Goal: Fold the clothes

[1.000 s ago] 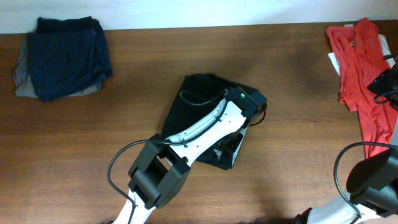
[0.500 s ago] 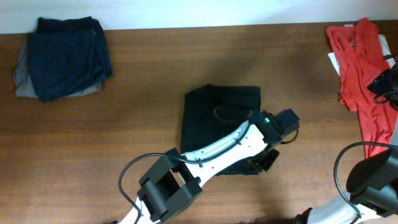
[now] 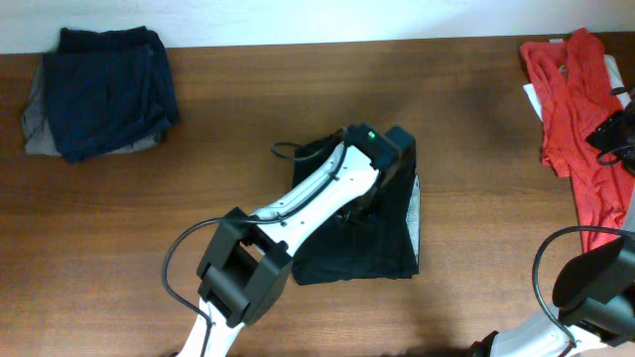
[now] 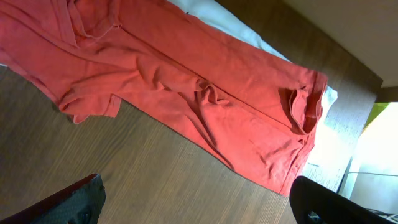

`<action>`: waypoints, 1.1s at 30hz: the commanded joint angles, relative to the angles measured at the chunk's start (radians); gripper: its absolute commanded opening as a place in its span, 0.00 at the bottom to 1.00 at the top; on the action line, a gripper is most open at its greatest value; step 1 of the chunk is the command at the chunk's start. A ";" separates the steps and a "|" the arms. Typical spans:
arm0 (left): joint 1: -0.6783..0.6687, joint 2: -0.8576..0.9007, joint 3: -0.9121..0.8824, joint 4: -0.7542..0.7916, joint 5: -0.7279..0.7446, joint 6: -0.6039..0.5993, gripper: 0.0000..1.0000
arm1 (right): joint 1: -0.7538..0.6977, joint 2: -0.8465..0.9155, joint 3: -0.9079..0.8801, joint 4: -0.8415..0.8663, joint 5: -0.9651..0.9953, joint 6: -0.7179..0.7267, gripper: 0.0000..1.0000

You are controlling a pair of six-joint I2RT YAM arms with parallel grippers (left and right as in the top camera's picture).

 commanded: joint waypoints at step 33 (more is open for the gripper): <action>-0.001 -0.097 -0.443 0.087 0.165 -0.105 0.01 | -0.001 -0.018 0.004 0.000 0.019 0.009 0.98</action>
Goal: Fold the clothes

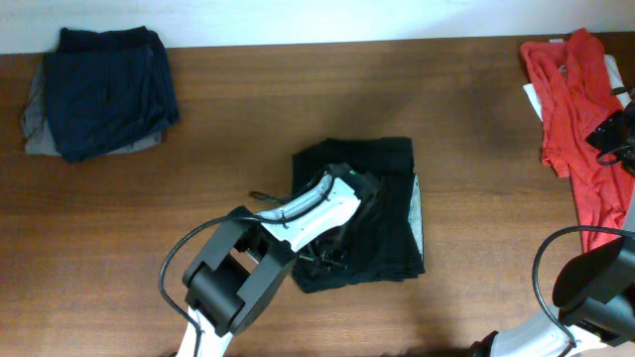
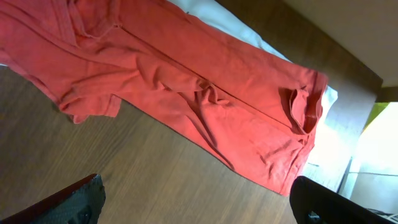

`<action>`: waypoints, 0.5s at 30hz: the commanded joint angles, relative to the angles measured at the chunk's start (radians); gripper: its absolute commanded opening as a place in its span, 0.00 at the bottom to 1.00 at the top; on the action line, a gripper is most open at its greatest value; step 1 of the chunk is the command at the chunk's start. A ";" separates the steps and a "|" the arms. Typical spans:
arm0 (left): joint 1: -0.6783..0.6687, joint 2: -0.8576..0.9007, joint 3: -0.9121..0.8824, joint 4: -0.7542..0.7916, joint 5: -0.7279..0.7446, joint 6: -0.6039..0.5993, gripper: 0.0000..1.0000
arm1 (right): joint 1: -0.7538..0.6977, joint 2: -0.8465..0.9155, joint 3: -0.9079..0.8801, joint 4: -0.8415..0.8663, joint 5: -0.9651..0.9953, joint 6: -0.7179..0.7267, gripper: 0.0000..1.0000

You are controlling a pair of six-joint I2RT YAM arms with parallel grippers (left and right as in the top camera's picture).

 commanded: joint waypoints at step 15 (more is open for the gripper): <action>-0.009 -0.176 0.110 0.421 -0.251 0.024 0.22 | -0.001 -0.018 0.004 0.000 0.020 0.010 0.98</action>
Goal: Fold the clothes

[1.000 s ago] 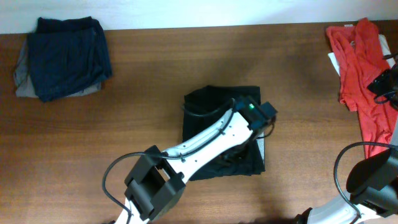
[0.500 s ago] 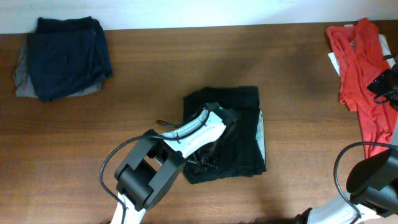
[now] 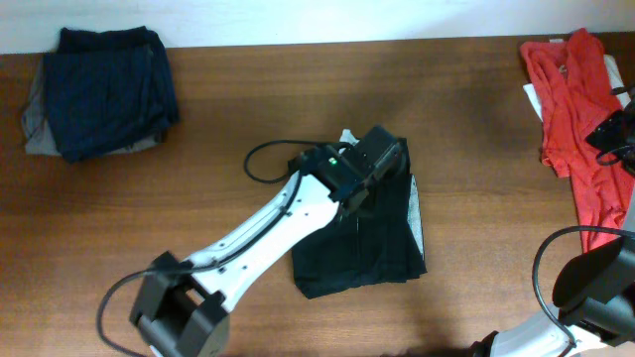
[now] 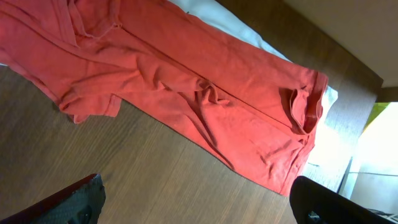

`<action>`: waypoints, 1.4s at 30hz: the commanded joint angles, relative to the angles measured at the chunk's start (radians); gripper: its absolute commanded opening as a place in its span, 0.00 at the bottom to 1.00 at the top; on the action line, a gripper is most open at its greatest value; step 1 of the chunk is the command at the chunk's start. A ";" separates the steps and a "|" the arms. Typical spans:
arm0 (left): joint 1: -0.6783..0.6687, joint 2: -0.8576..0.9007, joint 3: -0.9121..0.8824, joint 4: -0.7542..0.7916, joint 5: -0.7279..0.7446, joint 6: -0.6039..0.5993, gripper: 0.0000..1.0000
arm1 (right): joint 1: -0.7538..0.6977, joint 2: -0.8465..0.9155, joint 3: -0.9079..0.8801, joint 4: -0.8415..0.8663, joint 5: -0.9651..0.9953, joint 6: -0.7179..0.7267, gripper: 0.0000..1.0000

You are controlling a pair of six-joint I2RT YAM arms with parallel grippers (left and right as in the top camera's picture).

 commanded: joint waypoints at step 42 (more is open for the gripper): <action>0.026 0.315 0.457 0.077 0.232 0.202 0.74 | -0.001 -0.018 0.004 0.000 0.020 0.009 0.98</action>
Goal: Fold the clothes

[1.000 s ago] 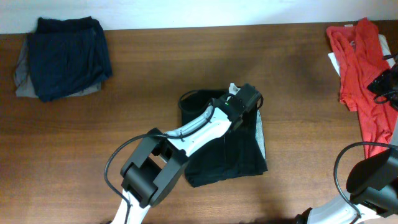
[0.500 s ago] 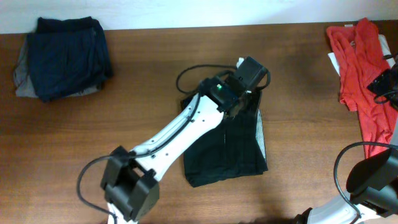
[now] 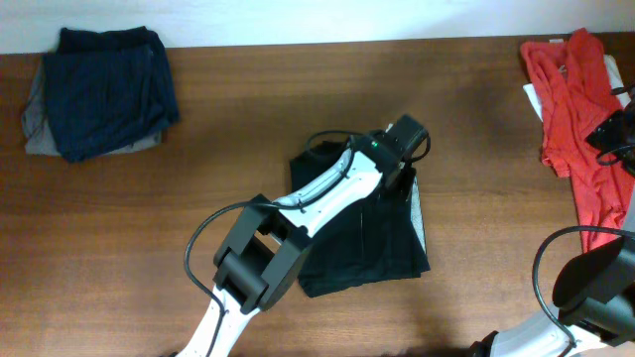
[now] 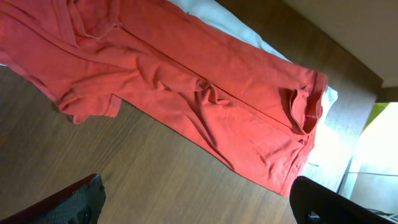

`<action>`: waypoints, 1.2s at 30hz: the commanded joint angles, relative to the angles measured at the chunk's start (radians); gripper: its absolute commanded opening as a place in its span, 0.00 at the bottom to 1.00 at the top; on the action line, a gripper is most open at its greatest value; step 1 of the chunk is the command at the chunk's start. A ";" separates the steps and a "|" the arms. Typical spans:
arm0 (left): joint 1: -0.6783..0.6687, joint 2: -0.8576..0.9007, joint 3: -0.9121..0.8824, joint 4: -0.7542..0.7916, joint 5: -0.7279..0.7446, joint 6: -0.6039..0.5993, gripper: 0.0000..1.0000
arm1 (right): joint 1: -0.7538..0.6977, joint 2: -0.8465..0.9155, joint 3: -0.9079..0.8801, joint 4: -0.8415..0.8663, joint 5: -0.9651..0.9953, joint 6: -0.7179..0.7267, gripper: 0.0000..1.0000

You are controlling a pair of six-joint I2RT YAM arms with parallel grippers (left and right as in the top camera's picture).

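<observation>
A black garment (image 3: pixel 375 243) lies folded into a rough rectangle at the table's middle. My left gripper (image 3: pixel 407 133) is over its upper right corner, with the white arm stretched across the cloth; its jaws are hidden from above. A red garment (image 3: pixel 568 104) lies spread out at the far right on a white cloth (image 3: pixel 534 97). My right gripper (image 4: pixel 199 208) hovers above the red garment (image 4: pixel 186 87) and bare wood, its fingertips (image 4: pixel 81 200) far apart with nothing between them.
A folded dark blue stack (image 3: pixel 104 87) rests on a grey piece (image 3: pixel 34 124) at the top left corner. The table's back edge meets a white wall. In the right wrist view, the white cloth (image 4: pixel 249 34) shows beyond the red one.
My left gripper has moved a little to the right, from the black garment's upper middle to its upper right corner. The right arm has not moved.
My left gripper stood at the black garment's upper right part, then down over its lower left area, then back at the upper edge, and now at the upper right corner. The garment stayed folded, shifting slightly. The right gripper hovered open over the red garment throughout.
</observation>
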 commanded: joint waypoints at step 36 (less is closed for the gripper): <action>0.486 -0.450 -0.970 0.188 0.635 0.228 0.62 | -0.001 -0.018 0.004 0.002 0.019 0.009 0.98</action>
